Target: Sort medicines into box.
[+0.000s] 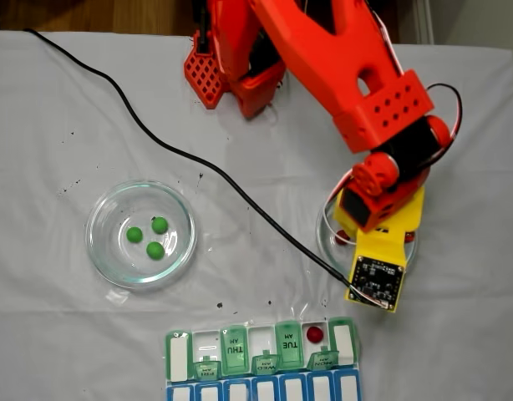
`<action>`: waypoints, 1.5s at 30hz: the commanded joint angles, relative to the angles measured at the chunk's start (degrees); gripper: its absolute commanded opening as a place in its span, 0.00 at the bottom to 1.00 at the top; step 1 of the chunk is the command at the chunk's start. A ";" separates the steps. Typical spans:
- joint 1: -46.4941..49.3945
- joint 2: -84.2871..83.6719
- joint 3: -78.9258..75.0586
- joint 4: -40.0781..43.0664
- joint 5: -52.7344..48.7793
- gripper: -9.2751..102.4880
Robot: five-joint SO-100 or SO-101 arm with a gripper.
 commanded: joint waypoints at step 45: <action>-2.37 -5.45 2.81 -15.82 0.35 0.21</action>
